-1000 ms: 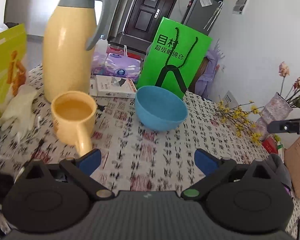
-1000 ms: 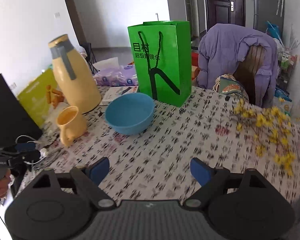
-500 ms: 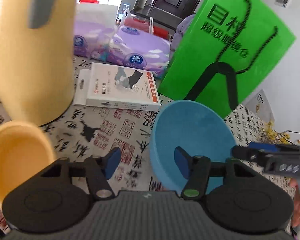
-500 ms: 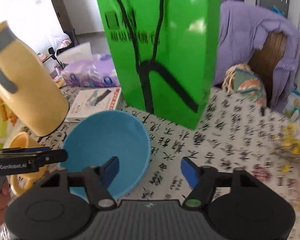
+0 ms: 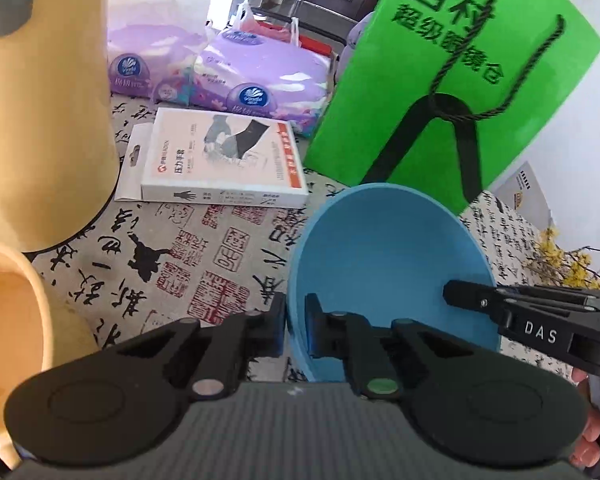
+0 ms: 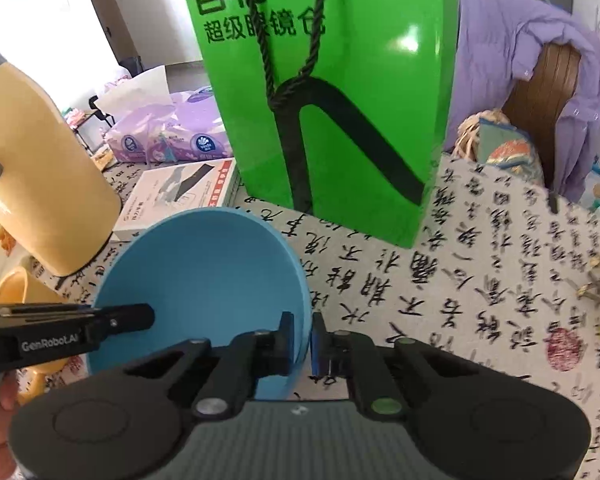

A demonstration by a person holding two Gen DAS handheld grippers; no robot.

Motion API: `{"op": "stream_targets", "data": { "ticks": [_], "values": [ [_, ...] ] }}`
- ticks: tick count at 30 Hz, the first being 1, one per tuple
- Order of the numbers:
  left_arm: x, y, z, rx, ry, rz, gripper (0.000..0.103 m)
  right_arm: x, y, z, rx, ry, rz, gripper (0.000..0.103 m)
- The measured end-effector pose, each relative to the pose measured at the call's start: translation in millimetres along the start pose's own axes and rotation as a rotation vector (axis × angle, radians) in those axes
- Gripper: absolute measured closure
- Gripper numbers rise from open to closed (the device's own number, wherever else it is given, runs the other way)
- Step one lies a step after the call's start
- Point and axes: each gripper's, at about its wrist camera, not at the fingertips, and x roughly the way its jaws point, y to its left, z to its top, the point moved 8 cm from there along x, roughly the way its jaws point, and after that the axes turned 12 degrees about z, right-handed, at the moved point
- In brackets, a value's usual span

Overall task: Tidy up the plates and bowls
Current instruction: 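Grasp the blue bowl rim with the left tool while the right tool grasps it too, then carry the blue bowl back toward the bowl stack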

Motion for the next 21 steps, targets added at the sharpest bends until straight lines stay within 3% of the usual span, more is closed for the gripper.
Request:
{"op": "stream_targets", "data": {
  "ticks": [11,21],
  "values": [
    [-81.0,-47.0,-11.0,0.021,-0.03,-0.064,0.094,-84.7,-3.5,-12.7,-0.011,-0.034,-0.014,0.098],
    [-167.1,-82.5,-78.6,0.069,-0.07,-0.114,0.094,-188.1,10.6,-58.9,-0.044,-0.08,-0.066,0.098]
  ]
}}
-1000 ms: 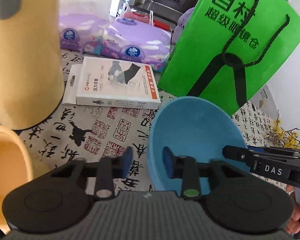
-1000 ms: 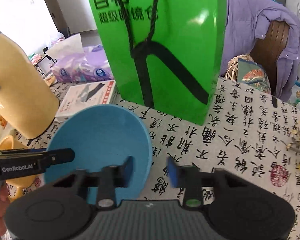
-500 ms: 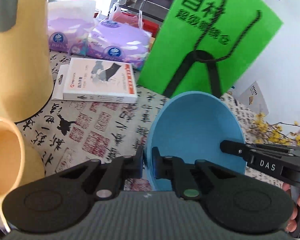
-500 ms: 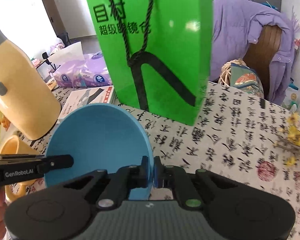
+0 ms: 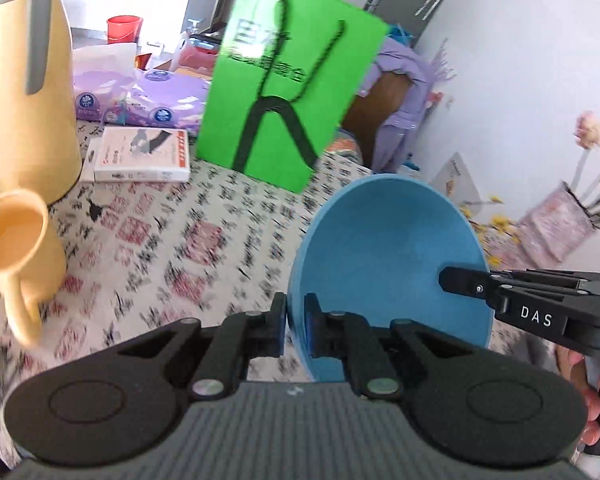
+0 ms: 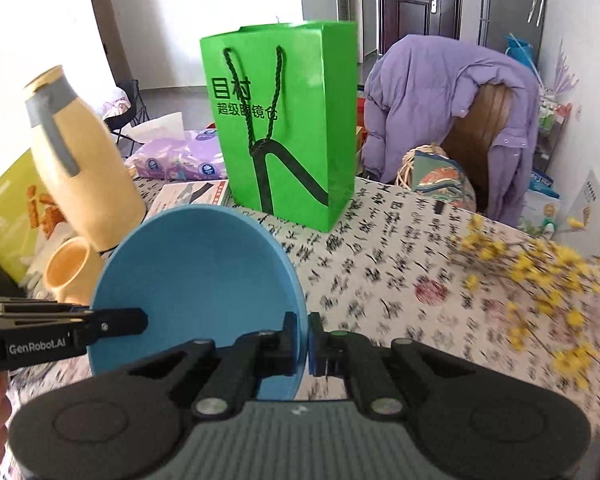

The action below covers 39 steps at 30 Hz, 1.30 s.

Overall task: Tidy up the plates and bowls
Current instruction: 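Carry the blue bowl back toward the bowl stack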

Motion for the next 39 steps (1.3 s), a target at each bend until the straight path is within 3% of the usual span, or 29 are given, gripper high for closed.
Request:
{"op": "stream_targets", "data": {
  "ticks": [9,18,28,39],
  "values": [
    [-83.5,-25.2,-68.1,0.036,-0.05,-0.026,0.094,-96.3,28.4,-67.1,-0.04,-0.044,-0.022,0.097],
    [-147.0,-22.5,-160.9,0.014,-0.075,-0.039,0.094,-166.3,67.2,-157.8,-0.086,-0.087,-0.026,0.097],
    [-200.5,-18.9,-258.6,0.035,-0.091,-0.042,0.093,-219.6,111.6,-256.4,-0.124,-0.105,-0.019,0.097],
    [-217.9,-6.6,-308.3,0.046,-0.092,-0.021,0.093,-237.0,136.7,-311.7,-0.136,-0.109,-0.003,0.097]
  ]
}}
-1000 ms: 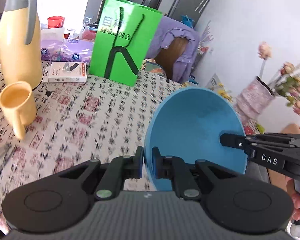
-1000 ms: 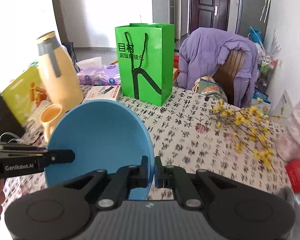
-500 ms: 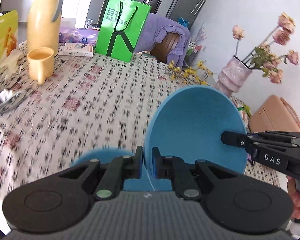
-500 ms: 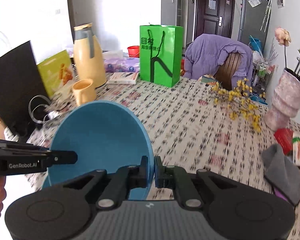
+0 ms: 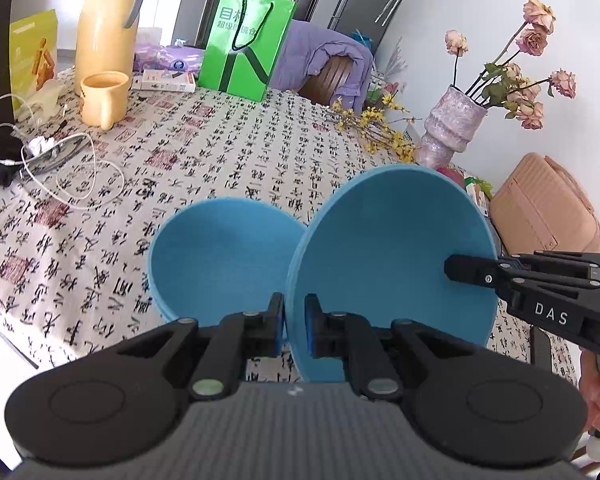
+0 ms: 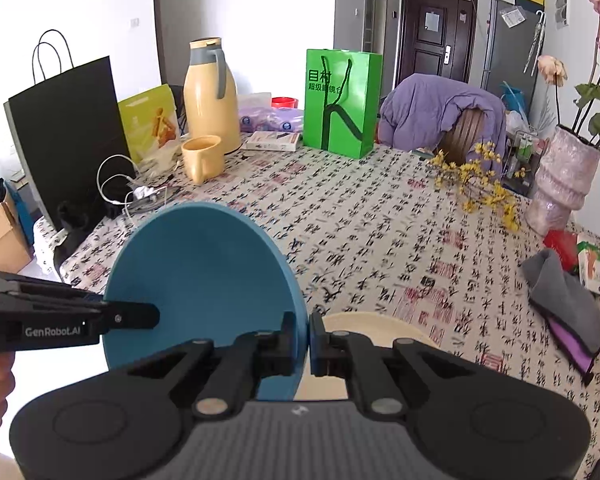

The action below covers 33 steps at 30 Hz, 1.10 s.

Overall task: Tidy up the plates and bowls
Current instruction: 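Carry the blue bowl back toward the bowl stack, then lower the bowl into the bowl stack and open both tools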

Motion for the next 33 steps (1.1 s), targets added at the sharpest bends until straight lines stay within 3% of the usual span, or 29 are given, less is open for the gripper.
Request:
{"op": "stream_targets", "data": {
  "ticks": [12,21,29,32,33],
  "values": [
    [-5.7,33.9,44.4,-0.032,-0.068,0.01,0.093,16.4,16.0,34.7,-0.024,-0.04,0.047,0.097],
    [40.1,76.0,56.8,-0.07,0.03,0.055,0.093,84.9,20.0,51.7,0.013,0.04,0.104,0.097],
    [74.3,96.3,45.7,-0.099,0.142,0.038,0.092,127.0,19.1,42.4,0.065,0.132,0.144,0.094],
    [76.4,99.1,48.3,-0.111,0.132,0.026,0.081,135.9,13.7,38.1,0.1,0.153,0.156,0.083],
    [75.8,99.7,50.3,-0.109,0.118,0.028,0.068,137.3,12.3,37.7,0.099,0.153,0.145,0.079]
  ]
}}
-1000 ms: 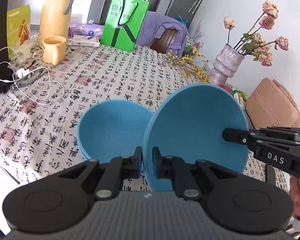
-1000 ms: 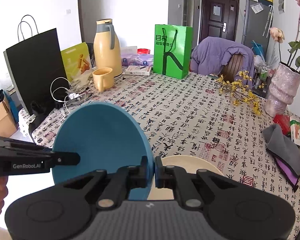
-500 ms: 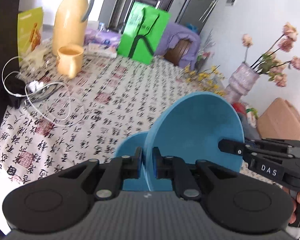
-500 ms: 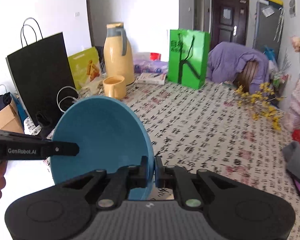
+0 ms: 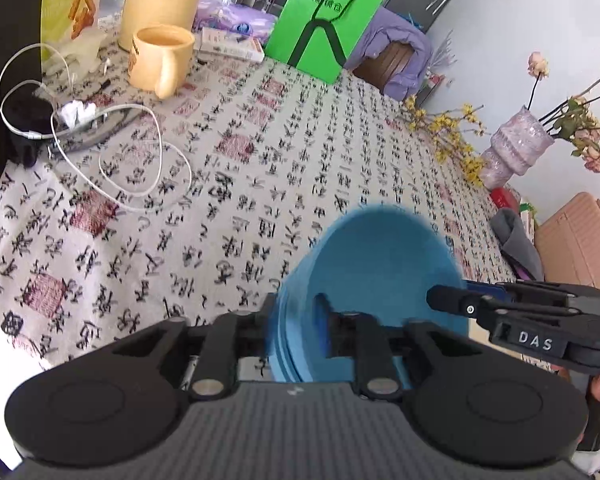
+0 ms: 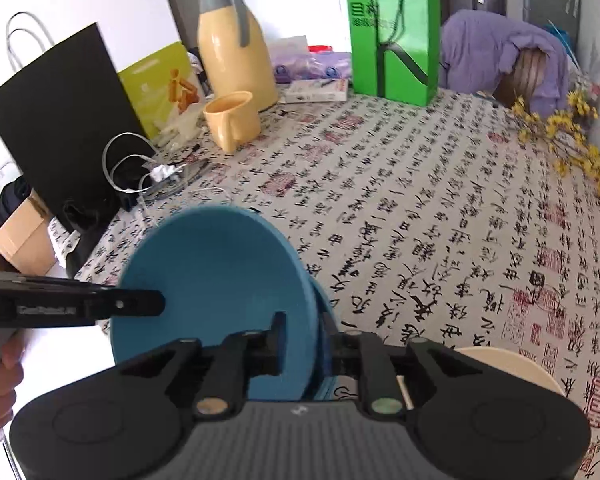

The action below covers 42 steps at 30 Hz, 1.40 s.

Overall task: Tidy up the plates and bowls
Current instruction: 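Lower the bowl into the bowl stack and open both tools, then move both tools to the stacked blue bowls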

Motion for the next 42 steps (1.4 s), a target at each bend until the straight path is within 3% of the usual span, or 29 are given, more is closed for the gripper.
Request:
{"op": "stream_targets", "data": {
  "ticks": [1,5,11,14,16,18,21,25,30,34,39,42],
  "values": [
    [-1.0,0.0,2.3,0.003,-0.017,0.003,0.06,0.3,-1.5,1.4,-0.009,-0.009,-0.018,0.078],
    [-1.3,2.1,6.4,0.017,-0.039,0.013,0.056,-3.2,-2.9,4.9,-0.054,-0.046,-0.065,0.067],
    [-7.4,7.0,4.3,0.059,-0.079,0.022,0.045,-11.3,0.6,9.1,-0.075,-0.085,-0.068,0.066],
    [-16.3,12.3,-2.3,0.104,-0.157,0.032,0.033,-25.5,11.6,4.9,-0.088,-0.15,-0.063,0.064],
    [-19.5,19.2,-9.9,0.11,-0.212,0.049,0.024,-39.0,22.8,-4.0,-0.128,-0.211,-0.063,0.052],
    [-21.5,28.3,-19.3,0.105,-0.268,0.085,0.022,-50.6,34.3,-17.6,-0.18,-0.272,-0.082,0.042],
    [-30.8,39.7,-31.8,0.095,-0.345,0.121,0.021,-61.5,50.9,-42.8,-0.259,-0.334,-0.154,0.039],
    [-55.3,42.6,-52.3,0.159,-0.459,0.133,0.013,-70.4,68.5,-79.4,-0.265,-0.406,-0.185,0.026],
    [-87.4,33.4,-92.8,0.255,-0.585,0.065,0.003,-73.6,88.6,-120.5,-0.231,-0.496,-0.224,0.023],
    [-104.2,28.8,-128.8,0.314,-0.633,-0.011,0.0,-70.0,105.3,-154.6,-0.204,-0.548,-0.319,0.02],
    [-119.9,35.2,-164.0,0.355,-0.691,-0.05,0.0,-60.9,135.7,-191.0,-0.225,-0.572,-0.351,0.019],
    [-120.9,35.0,-171.7,0.376,-0.685,-0.079,0.0,-61.5,149.5,-206.1,-0.249,-0.59,-0.363,0.017]
  ]
}}
